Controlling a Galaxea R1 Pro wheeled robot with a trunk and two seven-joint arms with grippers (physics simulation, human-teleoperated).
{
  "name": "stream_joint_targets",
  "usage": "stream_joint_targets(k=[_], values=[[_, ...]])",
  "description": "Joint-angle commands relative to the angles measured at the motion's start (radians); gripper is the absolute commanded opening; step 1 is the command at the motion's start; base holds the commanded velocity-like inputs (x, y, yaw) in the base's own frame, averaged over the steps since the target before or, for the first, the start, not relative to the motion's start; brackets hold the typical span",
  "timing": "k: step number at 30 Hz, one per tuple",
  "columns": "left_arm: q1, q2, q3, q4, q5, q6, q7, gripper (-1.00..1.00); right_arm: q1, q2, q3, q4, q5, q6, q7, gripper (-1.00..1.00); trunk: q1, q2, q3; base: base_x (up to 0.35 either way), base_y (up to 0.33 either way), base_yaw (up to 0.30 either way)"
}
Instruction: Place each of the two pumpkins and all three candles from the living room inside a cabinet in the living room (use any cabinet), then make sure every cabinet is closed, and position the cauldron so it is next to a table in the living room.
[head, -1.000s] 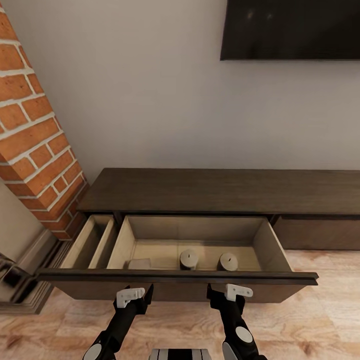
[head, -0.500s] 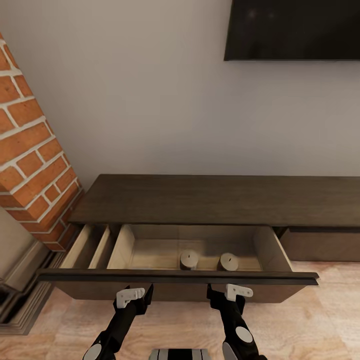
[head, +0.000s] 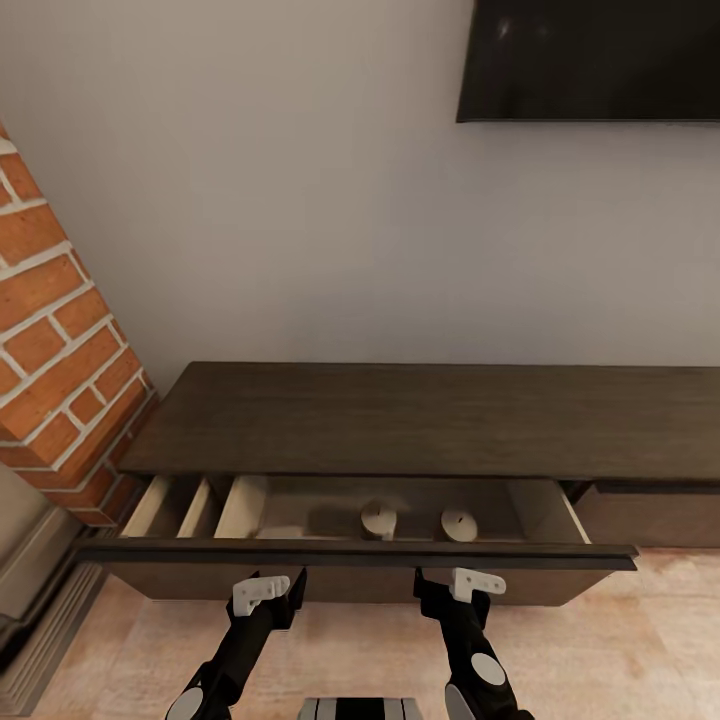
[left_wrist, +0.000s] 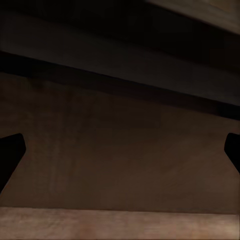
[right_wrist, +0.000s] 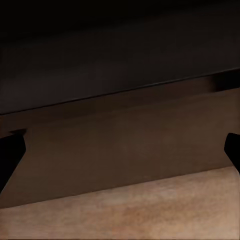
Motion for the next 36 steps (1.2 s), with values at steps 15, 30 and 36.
stream_joint_targets(k=[15,30,36], values=[[-0.001,0.001,-0.005,0.001,0.008,-0.007,0.008,1.0,-0.001,0.0,0.001,-0.002,-0.001,0.005,-0.006,1.0,0.0,0.0,-0.001,0.185,0.0,0.0],[-0.001,0.001,-0.005,0.001,0.008,-0.007,0.008,1.0,-0.001,0.0,0.001,-0.002,-0.001,0.006,-0.006,1.0,0.0,0.0,-0.001,0.184,0.0,0.0],[-0.001,0.001,-0.005,0.001,0.008,-0.007,0.008,1.0,-0.001,0.0,0.0,-0.002,-0.001,0.006,-0.006,1.0,0.0,0.0,-0.001,0.177,0.0,0.0]])
